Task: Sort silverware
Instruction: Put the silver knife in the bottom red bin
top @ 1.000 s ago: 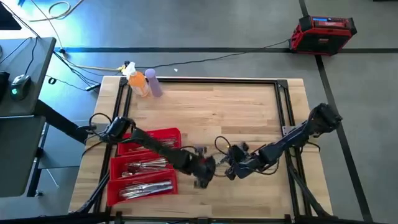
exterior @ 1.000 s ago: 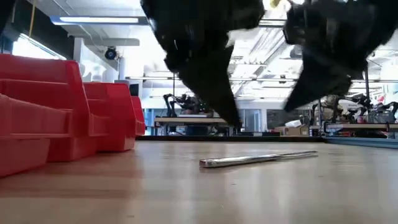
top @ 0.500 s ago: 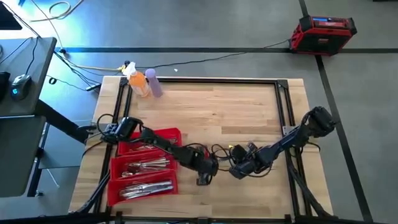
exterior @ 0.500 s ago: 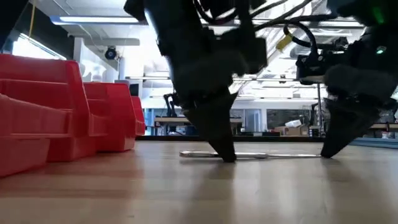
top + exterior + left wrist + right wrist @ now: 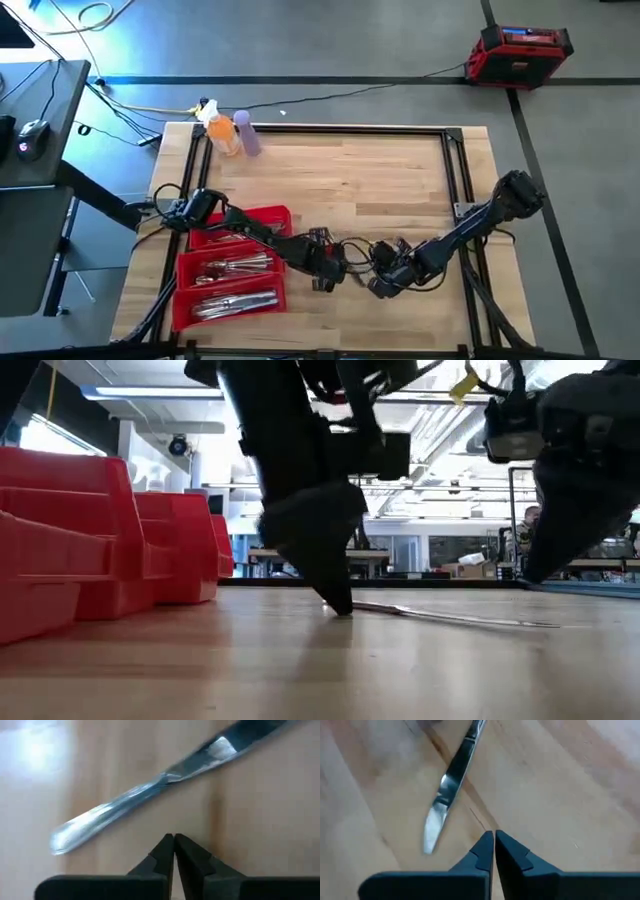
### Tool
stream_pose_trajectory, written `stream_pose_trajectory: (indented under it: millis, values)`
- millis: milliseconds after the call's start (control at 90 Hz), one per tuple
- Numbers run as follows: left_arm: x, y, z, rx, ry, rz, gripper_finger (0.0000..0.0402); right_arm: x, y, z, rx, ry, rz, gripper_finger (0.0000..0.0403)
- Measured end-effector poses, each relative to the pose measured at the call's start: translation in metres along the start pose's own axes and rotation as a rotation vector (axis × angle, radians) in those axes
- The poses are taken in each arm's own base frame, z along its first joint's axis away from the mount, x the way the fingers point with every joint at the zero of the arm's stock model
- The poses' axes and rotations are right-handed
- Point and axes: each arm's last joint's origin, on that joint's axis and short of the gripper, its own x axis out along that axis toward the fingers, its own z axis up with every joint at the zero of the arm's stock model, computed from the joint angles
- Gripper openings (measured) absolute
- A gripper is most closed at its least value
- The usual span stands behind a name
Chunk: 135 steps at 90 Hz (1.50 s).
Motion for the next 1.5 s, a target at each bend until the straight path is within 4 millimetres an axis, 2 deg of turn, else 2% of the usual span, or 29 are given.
stream_pose_trajectory:
  millis: [211,344,533,678,811,1089,1211,1344,1500]
  values:
    - [0.003,-0.019,0.010,0.043,-0.110,-0.196,0.0001,0.016,-0.007,-0.009,0.080,-0.001,0.194,0.0052]
    - [0.013,-0.016,0.013,0.021,-0.125,-0.216,0.0000,0.025,-0.013,-0.013,0.146,-0.019,0.250,0.0103]
    - [0.034,-0.009,0.014,-0.027,-0.116,-0.266,0.0000,0.041,-0.009,-0.008,0.211,-0.022,0.322,0.0161]
    - [0.048,-0.004,0.016,-0.057,-0.133,-0.295,0.0000,0.052,0.000,-0.003,0.180,-0.009,0.395,0.0179]
    - [0.050,-0.002,0.019,-0.068,-0.165,-0.302,0.0000,0.058,0.005,0.000,0.158,-0.004,0.396,0.0181]
    - [0.051,0.000,0.022,-0.073,-0.219,-0.236,0.0000,0.058,0.005,-0.003,0.062,-0.009,0.385,0.0169]
    - [0.050,0.000,0.022,-0.074,-0.214,-0.224,0.0000,0.059,0.002,-0.007,-0.009,0.018,0.326,0.0116]
    - [0.041,0.002,0.023,-0.058,-0.201,-0.246,0.0000,0.059,-0.006,-0.011,-0.077,0.051,0.236,0.0023]
    - [0.017,0.007,0.024,-0.041,-0.178,-0.241,0.0001,0.059,-0.006,-0.011,-0.090,0.070,0.232,0.0004]
